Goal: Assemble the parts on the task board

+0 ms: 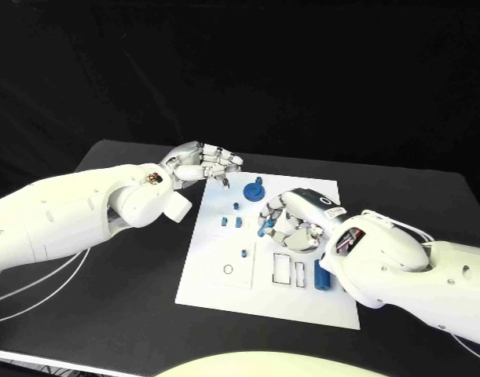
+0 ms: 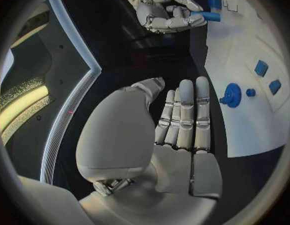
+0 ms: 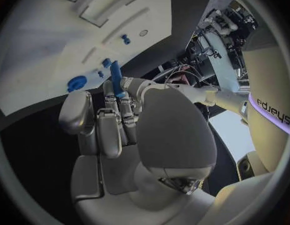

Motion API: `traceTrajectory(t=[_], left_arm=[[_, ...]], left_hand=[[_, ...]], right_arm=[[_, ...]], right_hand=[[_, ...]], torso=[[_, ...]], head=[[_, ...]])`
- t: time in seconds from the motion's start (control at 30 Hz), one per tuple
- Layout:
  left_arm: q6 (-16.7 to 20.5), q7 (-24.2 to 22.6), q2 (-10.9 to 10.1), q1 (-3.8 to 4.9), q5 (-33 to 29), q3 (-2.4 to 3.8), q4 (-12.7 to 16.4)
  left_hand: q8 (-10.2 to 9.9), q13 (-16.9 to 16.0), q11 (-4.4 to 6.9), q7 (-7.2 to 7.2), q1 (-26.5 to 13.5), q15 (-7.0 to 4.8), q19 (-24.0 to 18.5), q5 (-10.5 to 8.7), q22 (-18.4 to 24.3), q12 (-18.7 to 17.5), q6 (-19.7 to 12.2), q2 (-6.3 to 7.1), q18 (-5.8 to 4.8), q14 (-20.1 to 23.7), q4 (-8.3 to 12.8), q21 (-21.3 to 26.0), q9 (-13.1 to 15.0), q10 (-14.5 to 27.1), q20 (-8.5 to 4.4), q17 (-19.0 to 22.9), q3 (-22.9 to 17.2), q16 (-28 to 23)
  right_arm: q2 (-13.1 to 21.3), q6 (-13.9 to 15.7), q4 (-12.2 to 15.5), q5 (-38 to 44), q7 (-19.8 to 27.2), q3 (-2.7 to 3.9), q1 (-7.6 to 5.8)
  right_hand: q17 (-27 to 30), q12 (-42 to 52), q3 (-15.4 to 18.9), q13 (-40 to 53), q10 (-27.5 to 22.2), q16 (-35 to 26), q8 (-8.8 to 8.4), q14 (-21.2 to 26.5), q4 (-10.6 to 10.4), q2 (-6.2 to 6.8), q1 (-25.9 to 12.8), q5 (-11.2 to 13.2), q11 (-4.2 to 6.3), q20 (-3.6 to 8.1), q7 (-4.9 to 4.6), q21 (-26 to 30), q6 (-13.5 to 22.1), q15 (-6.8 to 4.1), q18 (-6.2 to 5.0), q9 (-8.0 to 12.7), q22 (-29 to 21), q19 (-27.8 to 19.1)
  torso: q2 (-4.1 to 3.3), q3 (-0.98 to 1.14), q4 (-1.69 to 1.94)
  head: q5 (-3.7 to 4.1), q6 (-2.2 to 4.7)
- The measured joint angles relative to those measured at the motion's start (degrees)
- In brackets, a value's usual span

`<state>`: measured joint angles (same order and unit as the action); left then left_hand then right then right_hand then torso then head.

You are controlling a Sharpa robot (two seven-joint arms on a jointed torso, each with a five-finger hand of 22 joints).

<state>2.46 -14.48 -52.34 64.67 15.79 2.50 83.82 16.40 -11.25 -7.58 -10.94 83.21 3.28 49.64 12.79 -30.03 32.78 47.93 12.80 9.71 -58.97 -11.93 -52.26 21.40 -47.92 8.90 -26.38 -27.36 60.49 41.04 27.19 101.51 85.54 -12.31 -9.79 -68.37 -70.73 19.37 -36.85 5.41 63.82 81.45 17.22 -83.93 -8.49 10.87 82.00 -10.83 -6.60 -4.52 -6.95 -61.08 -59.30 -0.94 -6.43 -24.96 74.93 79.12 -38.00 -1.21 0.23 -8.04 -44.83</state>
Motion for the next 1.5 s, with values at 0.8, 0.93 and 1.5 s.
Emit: traceTrajectory(t=[0.8,0.93,1.5], left_arm=[[-0.23,-0.02,0.54,0.0,0.0,0.0,-0.01],[-0.25,-0.02,0.59,0.0,0.0,0.0,-0.02],[-0.4,0.07,0.67,0.0,0.0,0.0,-0.09]], left_hand=[[-0.02,0.0,0.0,0.0,0.0,0.0,0.0,0.0,0.02,0.0,0.0,0.0,0.0,0.0,0.0,0.0,0.0,0.0,0.0,-0.01,0.0,0.0],[-0.02,0.07,0.0,0.0,0.0,0.0,0.0,0.0,0.08,0.0,0.0,0.0,0.0,0.0,-0.16,0.29,0.0,0.0,0.0,-0.01,0.16,0.0],[0.19,0.07,0.0,0.0,0.0,0.11,0.0,0.0,0.08,0.0,0.0,0.0,-0.01,0.11,-0.16,0.29,0.0,0.0,0.0,-0.01,0.16,0.0]], right_arm=[[-9.51,0.03,-6.31,-0.7,2.29,-0.89,6.09],[-9.72,-0.31,-6.55,-0.77,2.16,-0.93,6.28],[-10.95,-1.68,-7.16,-0.85,1.85,-1.14,7.36]], right_hand=[[0.27,-0.43,-0.73,0.08,0.01,0.0,0.23,0.0,1.08,0.36,-0.35,-0.16,-0.01,0.0,-0.12,0.62,0.27,0.0,-0.11,-0.17,-0.02,-0.01],[0.33,-0.29,-0.73,0.1,0.01,0.0,0.23,0.0,1.08,0.36,-0.34,-0.14,-0.01,0.0,-0.12,0.62,0.28,0.0,-0.11,-0.16,-0.02,-0.01],[0.42,-0.34,-0.73,0.14,0.07,0.0,0.22,0.0,1.08,0.28,-0.27,0.11,-0.07,0.0,-0.11,0.62,0.28,0.01,-0.14,-0.24,0.02,-0.01]], torso=[[-0.05,0.02,0.01],[-0.05,0.04,0.0],[-0.05,0.03,0.01]], head=[[-2.2,-1.11],[-2.33,-1.25],[-2.4,-1.46]])
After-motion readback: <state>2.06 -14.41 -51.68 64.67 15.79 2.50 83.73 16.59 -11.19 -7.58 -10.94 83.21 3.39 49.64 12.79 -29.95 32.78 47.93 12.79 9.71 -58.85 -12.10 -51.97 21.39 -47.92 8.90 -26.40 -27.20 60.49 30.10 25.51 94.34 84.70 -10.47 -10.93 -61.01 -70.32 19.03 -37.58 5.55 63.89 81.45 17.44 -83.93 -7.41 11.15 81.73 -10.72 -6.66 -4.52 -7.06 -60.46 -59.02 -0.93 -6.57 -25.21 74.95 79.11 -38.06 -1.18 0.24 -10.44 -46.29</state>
